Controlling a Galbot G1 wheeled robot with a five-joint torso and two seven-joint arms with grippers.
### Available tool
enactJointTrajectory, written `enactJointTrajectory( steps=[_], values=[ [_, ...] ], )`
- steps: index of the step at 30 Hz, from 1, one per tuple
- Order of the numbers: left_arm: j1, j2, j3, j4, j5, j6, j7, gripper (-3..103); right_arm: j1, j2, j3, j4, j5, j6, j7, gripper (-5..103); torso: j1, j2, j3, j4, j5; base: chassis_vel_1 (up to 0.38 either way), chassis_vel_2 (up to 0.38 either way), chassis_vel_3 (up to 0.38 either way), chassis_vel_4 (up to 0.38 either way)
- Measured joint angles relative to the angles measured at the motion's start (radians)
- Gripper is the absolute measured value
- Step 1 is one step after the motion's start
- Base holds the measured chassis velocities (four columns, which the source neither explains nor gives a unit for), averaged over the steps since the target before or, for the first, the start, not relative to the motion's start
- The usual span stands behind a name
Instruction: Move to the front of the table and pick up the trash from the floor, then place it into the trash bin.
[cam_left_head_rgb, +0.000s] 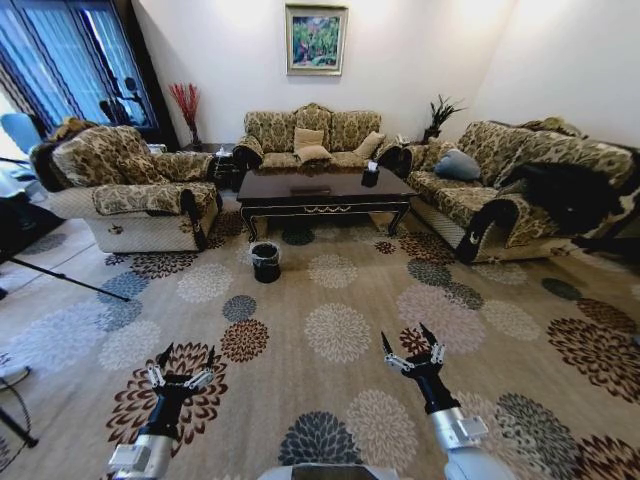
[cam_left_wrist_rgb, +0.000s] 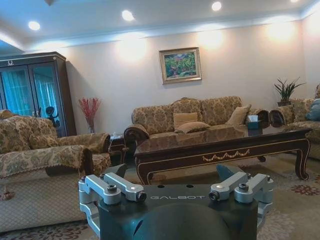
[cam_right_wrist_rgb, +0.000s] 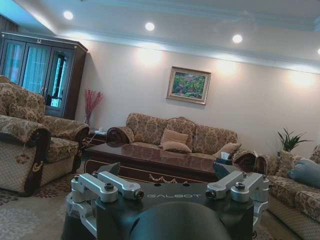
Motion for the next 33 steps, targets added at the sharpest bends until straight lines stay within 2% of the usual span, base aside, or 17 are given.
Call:
enactJointTrajectory(
  steps=[13, 33],
  values=[
    [0.000, 0.000, 0.000, 0.000, 0.000, 0.000, 0.000, 100, 0.000, 0.000, 0.000, 0.000, 0.000, 0.000, 0.000, 100, 0.025, 0.055, 0.030, 0.0000, 0.0000, 0.000, 0.000, 0.000, 0.000],
    [0.000, 0.000, 0.000, 0.000, 0.000, 0.000, 0.000, 100, 0.000, 0.000, 0.000, 0.000, 0.000, 0.000, 0.000, 100, 0.023, 0.050, 0.027, 0.0000, 0.0000, 0.000, 0.000, 0.000, 0.000]
  ],
)
